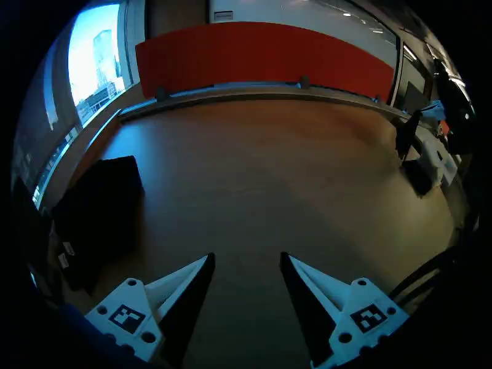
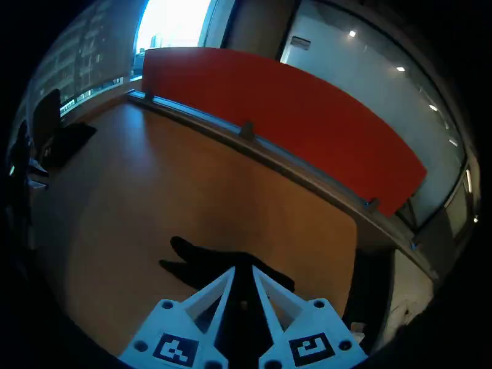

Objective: Fold towel

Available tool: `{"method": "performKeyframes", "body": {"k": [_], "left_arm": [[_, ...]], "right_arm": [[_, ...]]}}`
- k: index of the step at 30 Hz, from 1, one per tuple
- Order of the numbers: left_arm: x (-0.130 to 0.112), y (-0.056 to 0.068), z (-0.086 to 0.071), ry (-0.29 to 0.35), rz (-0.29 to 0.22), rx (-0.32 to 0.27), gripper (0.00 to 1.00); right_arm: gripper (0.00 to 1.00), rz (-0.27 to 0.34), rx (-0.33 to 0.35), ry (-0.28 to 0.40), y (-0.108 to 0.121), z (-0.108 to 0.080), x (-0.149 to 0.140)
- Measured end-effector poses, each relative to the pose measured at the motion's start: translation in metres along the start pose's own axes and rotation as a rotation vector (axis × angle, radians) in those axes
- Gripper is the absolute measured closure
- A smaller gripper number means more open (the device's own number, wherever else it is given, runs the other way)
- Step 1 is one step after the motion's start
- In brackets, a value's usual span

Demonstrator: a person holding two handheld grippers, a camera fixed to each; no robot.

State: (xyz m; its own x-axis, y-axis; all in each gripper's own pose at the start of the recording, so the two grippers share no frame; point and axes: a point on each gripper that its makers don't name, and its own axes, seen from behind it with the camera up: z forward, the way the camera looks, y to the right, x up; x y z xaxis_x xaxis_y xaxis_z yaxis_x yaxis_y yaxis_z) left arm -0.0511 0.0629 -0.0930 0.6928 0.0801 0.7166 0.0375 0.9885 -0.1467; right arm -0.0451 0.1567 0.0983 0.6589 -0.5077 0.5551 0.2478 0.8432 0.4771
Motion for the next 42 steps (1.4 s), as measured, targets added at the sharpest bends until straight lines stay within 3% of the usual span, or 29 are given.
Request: {"method": "performKeyframes", "body": {"k": [9,17,24,30,42], "left_arm": [[0.002,0.006,0.0,-0.002,0.007,-0.003,0.23],[0.004,0.01,0.001,-0.003,0.012,-0.008,0.23],[0.004,0.012,0.001,-0.004,0.013,-0.013,0.23],[0.004,0.014,0.002,-0.008,0.02,-0.017,0.23],[0.003,0.011,0.0,-0.009,0.041,-0.012,0.23]], "right_arm": [[0.96,0.018,-0.012,-0.028,0.011,0.002,-0.016],[0.96,0.036,-0.018,-0.061,0.016,-0.007,-0.041],[0.96,0.056,-0.015,-0.119,0.02,-0.022,-0.082],[0.96,0.035,-0.015,-0.201,0.018,-0.032,-0.127],[0.96,0.01,-0.037,-0.297,0.011,-0.035,-0.18]]}}
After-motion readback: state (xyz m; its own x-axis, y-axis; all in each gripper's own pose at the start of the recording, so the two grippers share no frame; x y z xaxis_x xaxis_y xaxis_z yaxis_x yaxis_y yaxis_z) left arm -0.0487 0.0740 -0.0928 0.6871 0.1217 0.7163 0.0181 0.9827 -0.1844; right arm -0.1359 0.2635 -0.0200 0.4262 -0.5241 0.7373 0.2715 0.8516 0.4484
